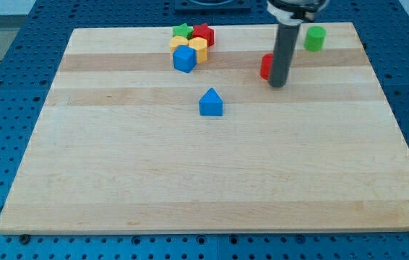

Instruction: Move blue triangle to the diagonal bottom left of the red circle

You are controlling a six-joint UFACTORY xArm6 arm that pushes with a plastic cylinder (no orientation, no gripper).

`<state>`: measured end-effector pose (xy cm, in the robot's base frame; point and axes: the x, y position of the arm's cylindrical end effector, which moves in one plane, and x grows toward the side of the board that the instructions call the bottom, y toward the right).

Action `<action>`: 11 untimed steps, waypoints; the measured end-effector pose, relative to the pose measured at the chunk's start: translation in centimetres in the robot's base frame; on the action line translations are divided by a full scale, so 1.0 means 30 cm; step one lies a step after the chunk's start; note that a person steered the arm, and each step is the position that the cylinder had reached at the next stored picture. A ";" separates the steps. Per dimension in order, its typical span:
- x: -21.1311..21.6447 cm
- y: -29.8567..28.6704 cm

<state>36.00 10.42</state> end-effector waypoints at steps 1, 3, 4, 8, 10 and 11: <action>-0.033 -0.062; -0.241 0.112; -0.010 0.086; 0.224 -0.447; 0.009 -0.285; -0.104 -0.200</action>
